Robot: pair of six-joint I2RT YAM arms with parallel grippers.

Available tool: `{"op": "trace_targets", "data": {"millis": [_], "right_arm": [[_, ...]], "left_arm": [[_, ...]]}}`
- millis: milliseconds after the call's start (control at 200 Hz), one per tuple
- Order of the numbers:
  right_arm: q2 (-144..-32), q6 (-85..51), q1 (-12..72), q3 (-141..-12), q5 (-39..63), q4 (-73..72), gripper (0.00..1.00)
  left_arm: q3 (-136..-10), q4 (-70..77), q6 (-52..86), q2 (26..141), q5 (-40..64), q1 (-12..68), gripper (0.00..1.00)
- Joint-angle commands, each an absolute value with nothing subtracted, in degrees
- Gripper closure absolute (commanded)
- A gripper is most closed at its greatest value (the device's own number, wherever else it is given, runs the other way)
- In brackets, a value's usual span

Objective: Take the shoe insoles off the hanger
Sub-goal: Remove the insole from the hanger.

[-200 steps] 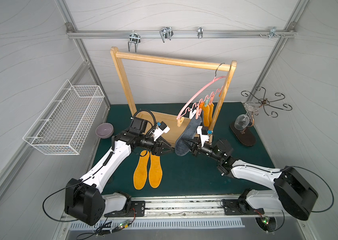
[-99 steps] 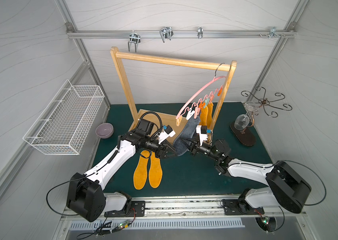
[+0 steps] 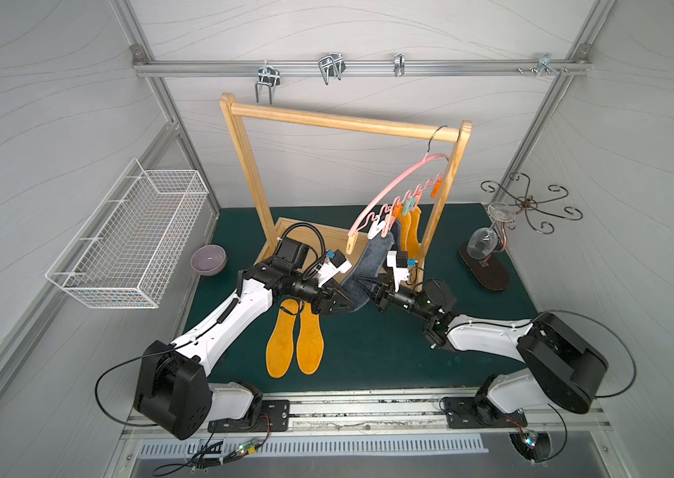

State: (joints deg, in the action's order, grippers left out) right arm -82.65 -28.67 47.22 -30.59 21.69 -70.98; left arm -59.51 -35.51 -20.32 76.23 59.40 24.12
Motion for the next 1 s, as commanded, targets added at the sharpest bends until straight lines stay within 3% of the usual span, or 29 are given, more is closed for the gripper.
{"op": "trace_targets", "data": {"millis": [0,450,620,830,930,995], "right_arm": [[-82.69,-28.38,47.97,-31.77,23.31,-73.79,1.0],[-80.38,-27.25,47.82,-28.91,22.39,-73.41,1.0],[-80.52,-27.42,48.05,-29.6,24.34,-73.73,1.0],[-81.34,-27.69,48.54,-31.02,24.68,-73.83,1.0],[-81.83,-27.85,48.74,-31.39,24.43,-73.83,1.0],[-82.07,-28.17,48.89,-31.68,24.72,-73.92,1.0]], "left_arm": [[-59.96,-34.64,-21.71,76.25,57.58,24.43,0.52],[-62.7,-40.64,-24.96,73.81,50.19,19.06,0.5],[-61.77,-37.95,-22.98,74.18,54.12,19.24,0.44],[-61.95,-40.29,-25.72,75.37,57.44,22.82,0.43],[-62.06,-41.33,-26.71,75.45,58.64,23.12,0.5],[-62.11,-41.43,-26.89,75.56,58.81,23.12,0.68]]}}
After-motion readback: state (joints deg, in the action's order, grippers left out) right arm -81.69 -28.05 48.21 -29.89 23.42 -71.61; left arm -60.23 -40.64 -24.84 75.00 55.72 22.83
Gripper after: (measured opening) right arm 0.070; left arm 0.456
